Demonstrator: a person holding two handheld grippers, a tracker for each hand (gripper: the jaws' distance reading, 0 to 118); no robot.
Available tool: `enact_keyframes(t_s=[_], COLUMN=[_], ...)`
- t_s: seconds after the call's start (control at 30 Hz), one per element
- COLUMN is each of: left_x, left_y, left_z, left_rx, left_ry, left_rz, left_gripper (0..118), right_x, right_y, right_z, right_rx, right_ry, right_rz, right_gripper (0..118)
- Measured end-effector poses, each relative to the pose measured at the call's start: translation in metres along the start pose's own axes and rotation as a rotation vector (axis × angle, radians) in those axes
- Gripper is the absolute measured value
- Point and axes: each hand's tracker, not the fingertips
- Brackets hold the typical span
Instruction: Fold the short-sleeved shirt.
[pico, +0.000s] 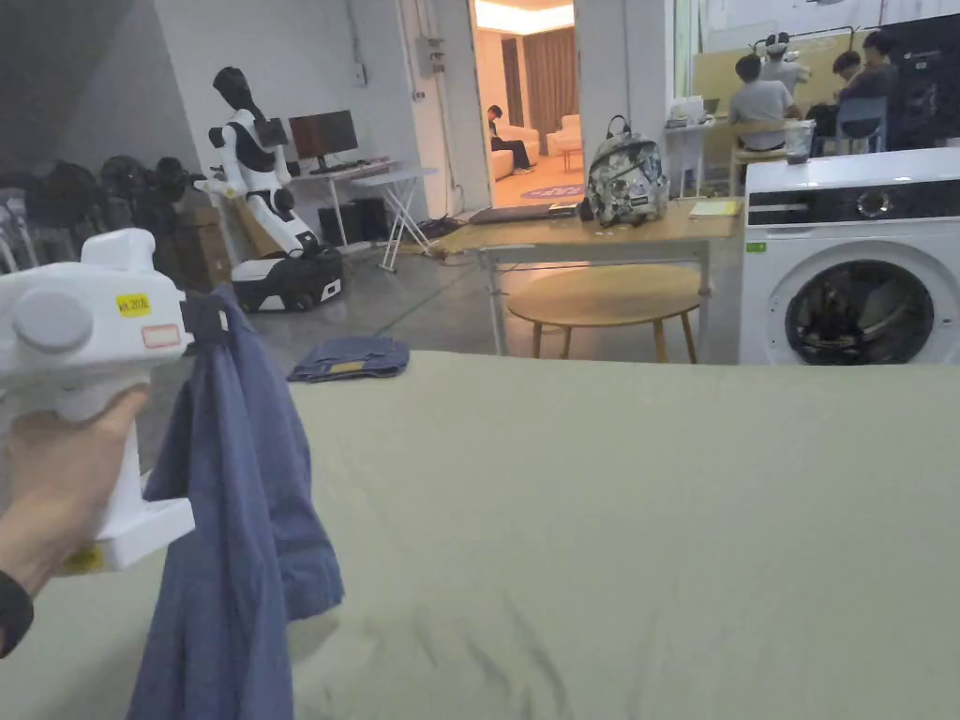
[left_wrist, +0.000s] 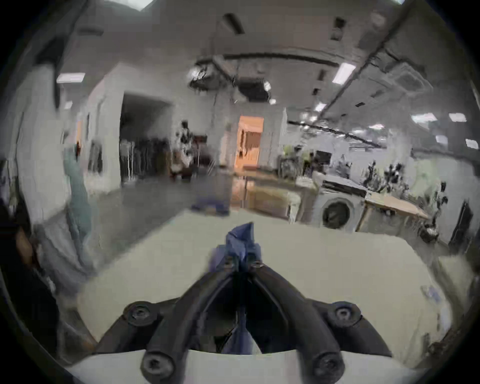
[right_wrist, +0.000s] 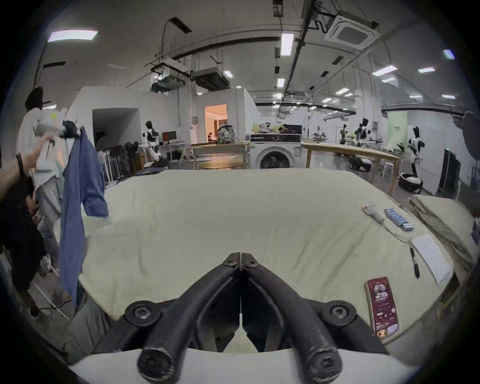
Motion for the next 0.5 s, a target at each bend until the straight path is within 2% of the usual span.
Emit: enact_keyframes(t_s=[0.07, 0.2, 0.27, 0.37, 0.5], left_x=[0.031, 0.091, 0.125, 0.192, 0.313], left_y=[0.020, -0.010, -0.066, -0.150, -0.261], left_z=[0.000, -0.028, -0.046, -0.061, -0.057], left_rx=[0.026, -0.040, -0.085, -0.229, -0.412], left_ry=[0.004, -0.089, -0.181, -0.381, -0.661], left_rz=[-0.073, -0.150, -0.135, -0.018, 0.008], left_gripper=[0, 0, 0, 0, 0], right_x=[0.006, 0.017, 0.021, 0.030, 0.042], right_y=[0.002, -0.001, -0.003, -0.004, -0.007], right_z=[0.003, 0.010, 0.013, 0.017, 0.026], right_rx=[0.001, 0.007, 0.008, -0.001, -0.002], right_ry=[-0.003, -0.024, -0.033, -0.045, -0.075], right_rz=[-0.026, -0.044, -0.052, -0.054, -0.081], right_gripper=[0, 0, 0, 0, 0])
